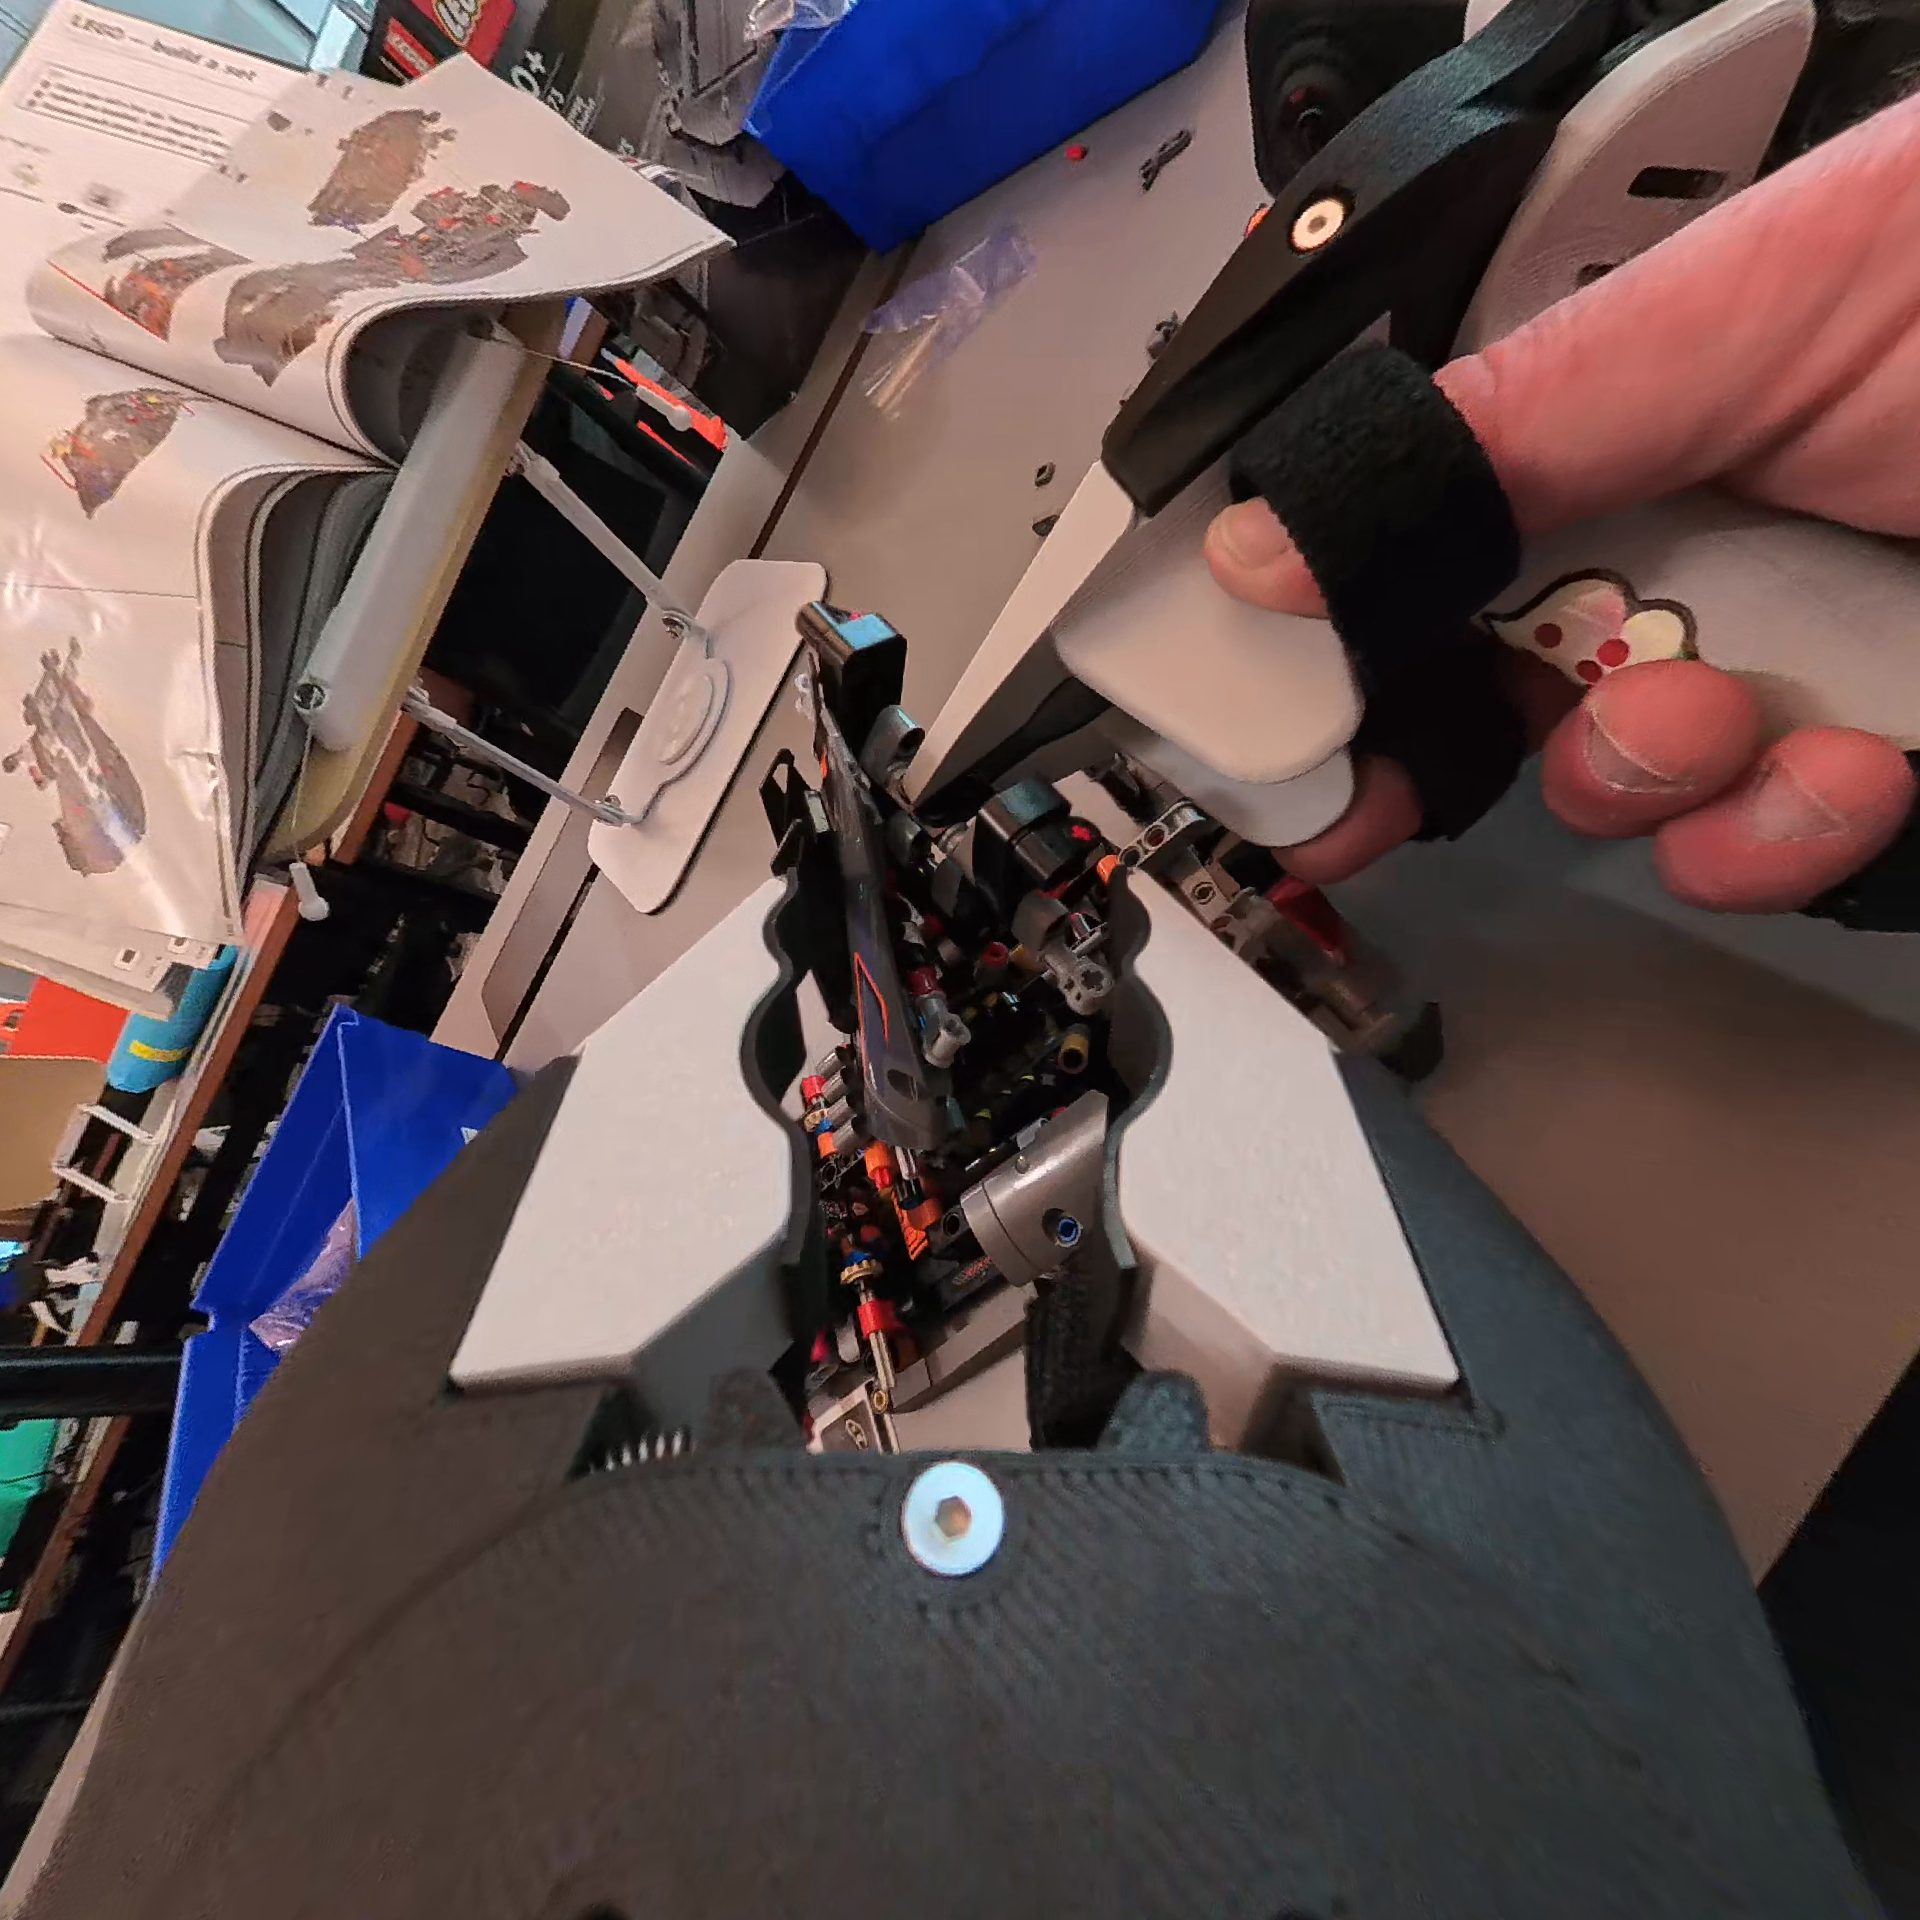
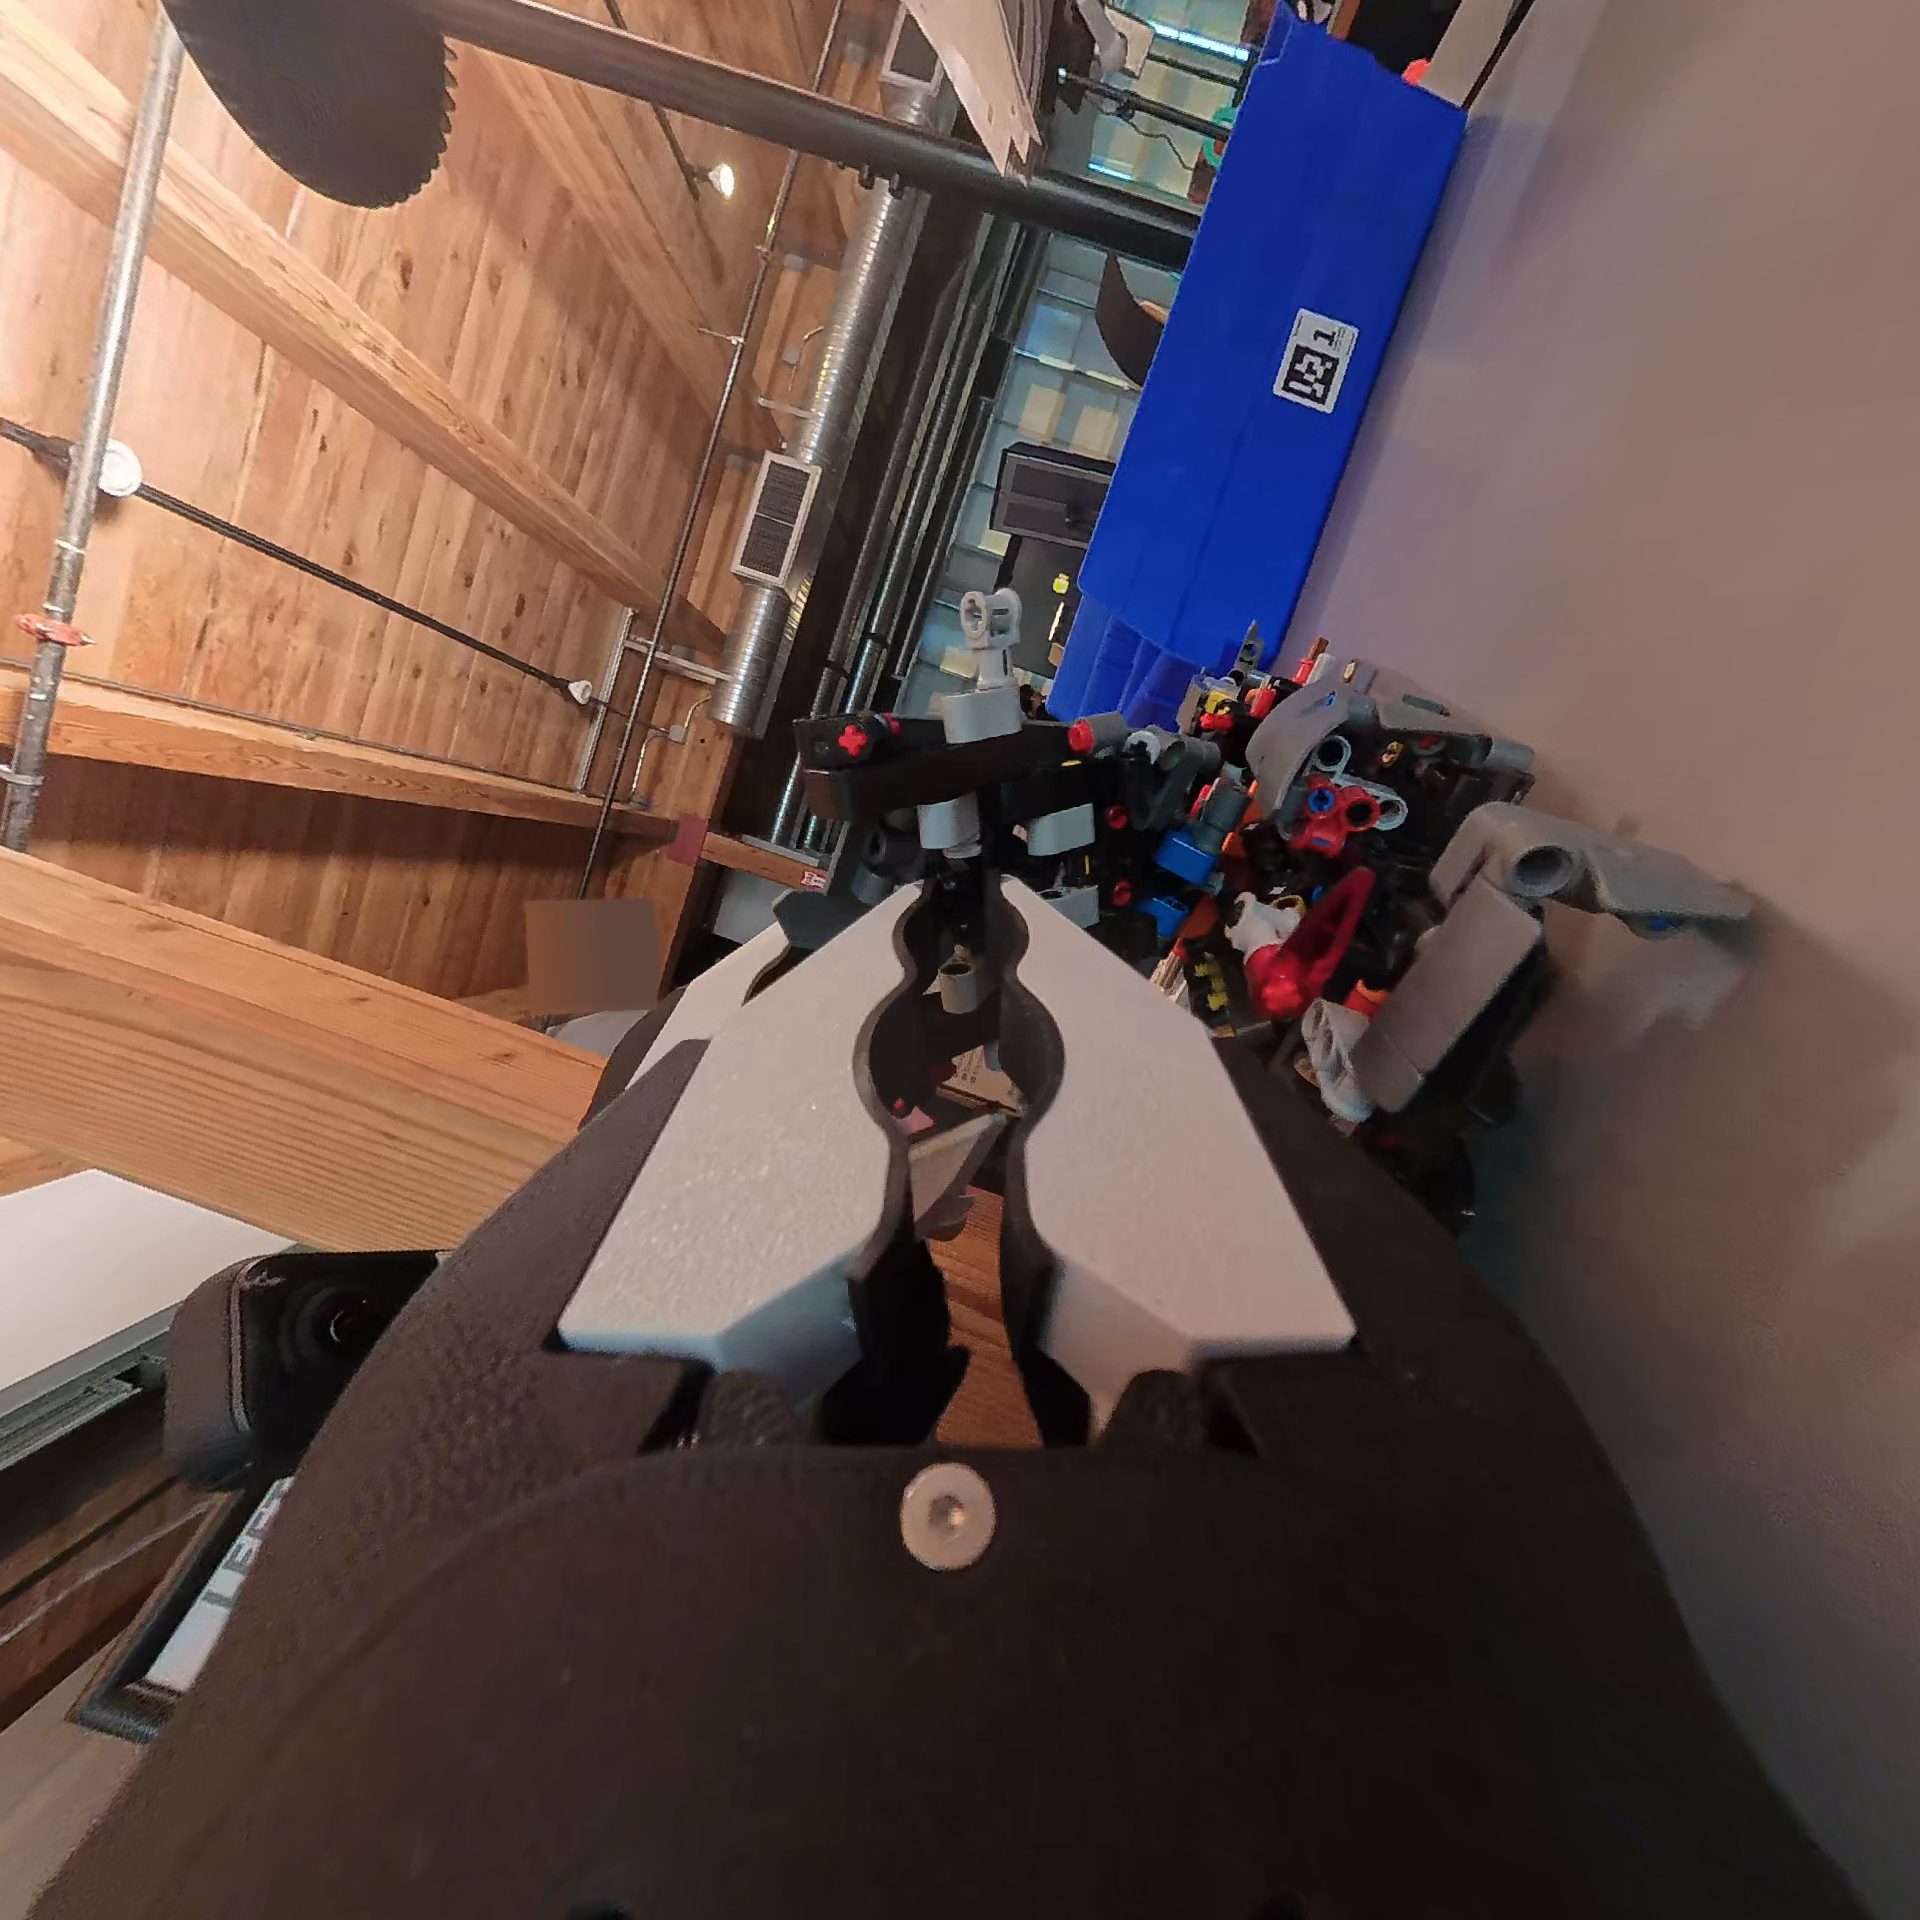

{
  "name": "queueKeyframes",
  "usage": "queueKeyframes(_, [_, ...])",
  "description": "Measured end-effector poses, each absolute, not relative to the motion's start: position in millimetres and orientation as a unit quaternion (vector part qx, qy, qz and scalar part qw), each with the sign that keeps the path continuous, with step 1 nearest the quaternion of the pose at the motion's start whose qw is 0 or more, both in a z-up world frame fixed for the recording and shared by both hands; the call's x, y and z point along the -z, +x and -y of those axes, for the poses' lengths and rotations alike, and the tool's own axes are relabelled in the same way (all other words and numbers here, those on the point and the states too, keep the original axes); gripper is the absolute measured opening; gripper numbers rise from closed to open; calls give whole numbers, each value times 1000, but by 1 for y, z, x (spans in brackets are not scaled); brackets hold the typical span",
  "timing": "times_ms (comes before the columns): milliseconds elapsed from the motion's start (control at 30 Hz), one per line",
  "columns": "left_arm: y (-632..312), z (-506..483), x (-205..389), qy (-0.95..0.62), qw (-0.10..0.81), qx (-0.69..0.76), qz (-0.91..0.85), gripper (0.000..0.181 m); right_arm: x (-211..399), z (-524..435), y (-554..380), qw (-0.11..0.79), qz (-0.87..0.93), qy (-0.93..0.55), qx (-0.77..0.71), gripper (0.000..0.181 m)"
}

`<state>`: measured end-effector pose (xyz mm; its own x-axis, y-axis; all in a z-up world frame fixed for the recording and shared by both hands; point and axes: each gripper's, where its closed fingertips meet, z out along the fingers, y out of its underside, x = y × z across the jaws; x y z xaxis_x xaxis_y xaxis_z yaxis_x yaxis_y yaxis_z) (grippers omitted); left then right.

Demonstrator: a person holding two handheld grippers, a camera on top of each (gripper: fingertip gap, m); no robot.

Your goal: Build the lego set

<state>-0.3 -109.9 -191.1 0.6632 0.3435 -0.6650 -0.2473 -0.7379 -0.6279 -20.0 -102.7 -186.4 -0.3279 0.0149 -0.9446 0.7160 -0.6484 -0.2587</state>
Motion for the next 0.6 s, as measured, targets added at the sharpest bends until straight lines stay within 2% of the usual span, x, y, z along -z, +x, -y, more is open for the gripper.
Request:
queueKeyframes(300, [-5, 109, 188, -836, 353, -420, 22, 56, 186, 108, -26, 219, -368, 543, 723, 4])
queueKeyframes(600, [-13, 110, 184, -824, 331, -460, 11, 40, 184, 108, -32, 220, -364, 540, 726, 5])
